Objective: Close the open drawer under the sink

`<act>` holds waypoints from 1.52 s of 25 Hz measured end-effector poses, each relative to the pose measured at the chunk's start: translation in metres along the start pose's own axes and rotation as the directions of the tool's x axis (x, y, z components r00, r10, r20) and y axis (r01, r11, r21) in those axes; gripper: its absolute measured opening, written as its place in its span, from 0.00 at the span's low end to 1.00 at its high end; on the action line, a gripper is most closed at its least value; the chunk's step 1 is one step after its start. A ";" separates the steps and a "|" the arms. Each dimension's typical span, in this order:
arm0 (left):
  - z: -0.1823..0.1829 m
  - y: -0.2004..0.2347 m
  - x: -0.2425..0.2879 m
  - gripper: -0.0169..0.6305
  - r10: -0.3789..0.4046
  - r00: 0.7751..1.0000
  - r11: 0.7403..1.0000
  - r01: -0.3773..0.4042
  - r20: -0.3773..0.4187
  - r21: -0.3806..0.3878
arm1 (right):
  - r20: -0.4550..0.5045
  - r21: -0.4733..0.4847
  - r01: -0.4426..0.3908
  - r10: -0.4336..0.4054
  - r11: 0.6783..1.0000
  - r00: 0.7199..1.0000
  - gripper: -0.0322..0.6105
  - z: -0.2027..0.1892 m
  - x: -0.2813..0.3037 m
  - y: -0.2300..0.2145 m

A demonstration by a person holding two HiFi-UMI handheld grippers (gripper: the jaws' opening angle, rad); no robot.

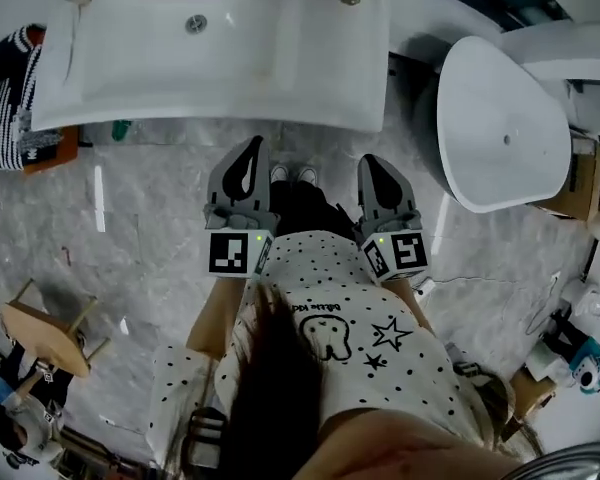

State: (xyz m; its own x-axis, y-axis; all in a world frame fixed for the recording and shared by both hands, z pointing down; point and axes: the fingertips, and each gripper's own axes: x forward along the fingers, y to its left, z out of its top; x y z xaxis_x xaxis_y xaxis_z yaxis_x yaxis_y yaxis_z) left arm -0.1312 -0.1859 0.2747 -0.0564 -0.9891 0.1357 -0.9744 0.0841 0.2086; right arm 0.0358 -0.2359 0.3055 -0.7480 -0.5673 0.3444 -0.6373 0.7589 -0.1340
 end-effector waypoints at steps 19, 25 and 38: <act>0.025 -0.030 0.010 0.04 -0.065 0.998 0.998 0.065 0.018 0.014 | 0.129 -0.044 0.029 -0.023 0.999 0.991 0.07 0.059 -0.001 -0.012; 0.021 -0.027 0.013 0.04 -0.047 0.999 0.999 0.047 0.007 -0.004 | 0.113 -0.046 0.032 -0.026 0.998 0.993 0.07 0.058 0.001 -0.016; 0.023 -0.026 0.012 0.04 -0.033 0.999 0.999 0.033 0.016 -0.013 | 0.106 -0.049 0.031 -0.025 0.998 0.994 0.07 0.059 0.000 -0.016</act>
State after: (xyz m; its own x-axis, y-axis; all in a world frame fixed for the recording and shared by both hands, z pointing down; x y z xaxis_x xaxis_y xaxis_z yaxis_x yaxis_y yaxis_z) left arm -0.1119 -0.2027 0.2482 -0.0280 -0.9931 0.1136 -0.9728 0.0532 0.2255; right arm 0.0350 -0.2668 0.2533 -0.7470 -0.6172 0.2472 -0.6501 0.7558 -0.0776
